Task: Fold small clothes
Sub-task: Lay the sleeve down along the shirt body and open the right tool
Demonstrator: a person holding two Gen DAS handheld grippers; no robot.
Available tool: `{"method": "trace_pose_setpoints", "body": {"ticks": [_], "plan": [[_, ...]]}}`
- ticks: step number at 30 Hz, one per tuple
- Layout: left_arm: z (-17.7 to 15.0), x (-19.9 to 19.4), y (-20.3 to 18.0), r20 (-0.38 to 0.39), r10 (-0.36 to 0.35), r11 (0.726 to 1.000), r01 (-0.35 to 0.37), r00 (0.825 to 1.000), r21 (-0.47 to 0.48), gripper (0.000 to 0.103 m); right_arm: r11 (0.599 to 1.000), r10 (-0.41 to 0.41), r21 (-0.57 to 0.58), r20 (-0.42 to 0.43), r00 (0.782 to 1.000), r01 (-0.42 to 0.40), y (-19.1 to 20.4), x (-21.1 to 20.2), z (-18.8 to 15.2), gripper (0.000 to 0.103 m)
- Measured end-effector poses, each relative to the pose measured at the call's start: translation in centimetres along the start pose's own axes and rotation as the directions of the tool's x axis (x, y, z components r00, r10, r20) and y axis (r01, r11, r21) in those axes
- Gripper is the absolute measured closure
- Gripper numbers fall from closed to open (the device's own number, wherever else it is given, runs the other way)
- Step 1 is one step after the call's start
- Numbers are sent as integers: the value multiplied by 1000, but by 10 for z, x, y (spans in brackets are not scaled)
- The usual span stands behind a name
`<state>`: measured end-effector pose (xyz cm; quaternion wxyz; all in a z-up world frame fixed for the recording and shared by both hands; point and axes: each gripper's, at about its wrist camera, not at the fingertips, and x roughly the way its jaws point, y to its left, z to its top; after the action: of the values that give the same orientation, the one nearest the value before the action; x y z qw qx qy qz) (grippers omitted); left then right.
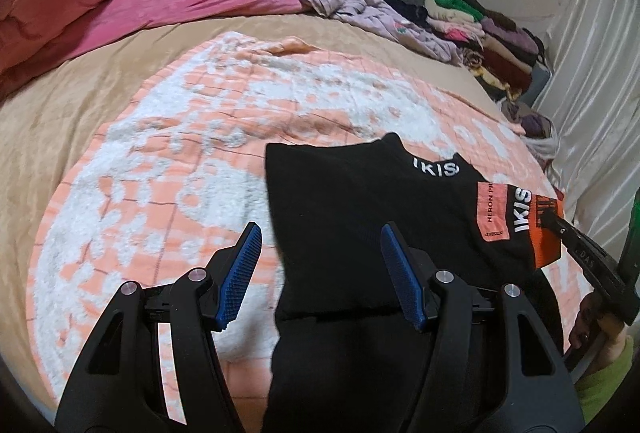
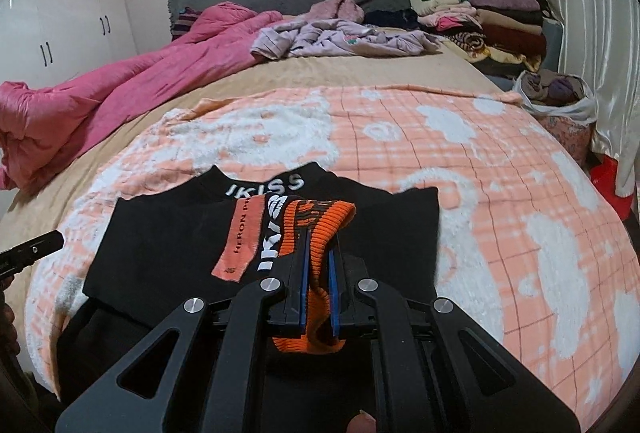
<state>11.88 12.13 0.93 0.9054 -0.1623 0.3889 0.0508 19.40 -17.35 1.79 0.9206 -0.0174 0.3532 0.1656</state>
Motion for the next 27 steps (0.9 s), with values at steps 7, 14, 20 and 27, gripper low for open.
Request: {"method": "trace_pose_setpoints", "body": {"ticks": [7,14,20,27], "plan": [[0,20,-20,-35,4,998,-2,999,57,49,999,-25,26,-21,999,26,-7,7,-7,94],[-7,37,-33,-74,17,994,-9,997,105,49,995,-68,70,-45,997,71,-17,10,-17,80],[-14,54,-38,-117,59,987,-40,991,156,49,1000,-9,17,-77,997,10,2,14,-27,73],[-23,65,-36,-154,66,983,-38,986,178,49,994,54,-84,-111,992,-63,38,20,-32,66]]}}
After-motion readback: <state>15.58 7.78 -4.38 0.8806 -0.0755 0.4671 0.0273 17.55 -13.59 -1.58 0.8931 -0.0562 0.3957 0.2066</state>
